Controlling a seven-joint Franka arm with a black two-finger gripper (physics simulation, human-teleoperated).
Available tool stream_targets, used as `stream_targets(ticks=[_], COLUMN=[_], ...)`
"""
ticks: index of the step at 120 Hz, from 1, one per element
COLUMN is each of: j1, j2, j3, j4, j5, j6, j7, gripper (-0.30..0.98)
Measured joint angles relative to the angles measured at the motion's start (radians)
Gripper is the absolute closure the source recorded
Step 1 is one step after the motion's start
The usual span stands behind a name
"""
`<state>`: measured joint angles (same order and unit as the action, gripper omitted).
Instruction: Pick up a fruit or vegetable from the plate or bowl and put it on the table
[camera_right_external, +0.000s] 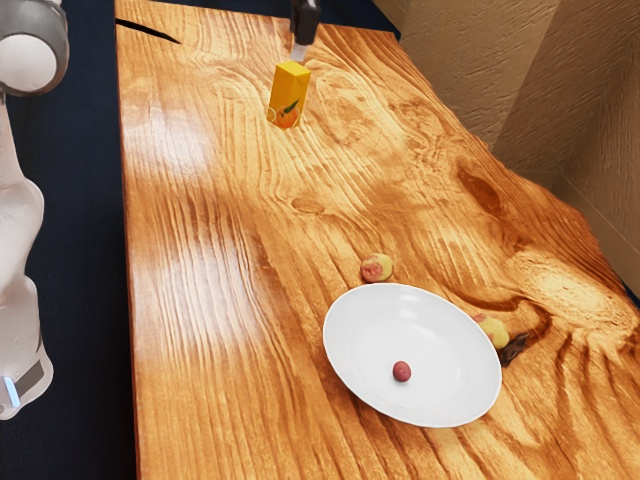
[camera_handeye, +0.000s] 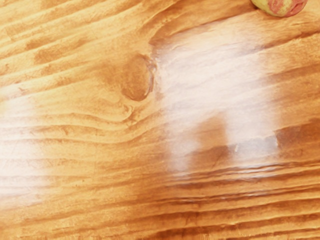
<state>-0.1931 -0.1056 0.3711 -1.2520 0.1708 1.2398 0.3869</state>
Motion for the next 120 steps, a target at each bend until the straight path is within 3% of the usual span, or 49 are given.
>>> stream_targets(ticks=[25, 32, 42, 50, 56, 66, 88, 120], j1=[0.005, 0.053, 0.267, 0.52, 0.43, 0.335, 0.286, 0.231], j2=[0.071, 0.116, 0.075, -0.011, -0.051, -0.059, 0.054, 0.265], j3=[0.046, 0.033, -0.182, -0.537, -0.694, -0.776, -0.802, -0.8], j4=[0.006, 0.02, -0.043, -0.175, -0.265, -0.365, -0.392, -0.266], j5=[0.017, -0.015, -0.047, -0.055, -0.06, -0.075, -0.094, -0.082], j6=[-0.102, -0.1, -0.06, -0.006, 0.05, 0.169, 0.361, 0.454], j7=[0.12, 0.135, 0.115, 0.07, 0.037, -0.027, -0.168, -0.339], gripper=[0.02, 0.02, 0.02, 0.01, 0.02, 0.02, 0.02, 0.02])
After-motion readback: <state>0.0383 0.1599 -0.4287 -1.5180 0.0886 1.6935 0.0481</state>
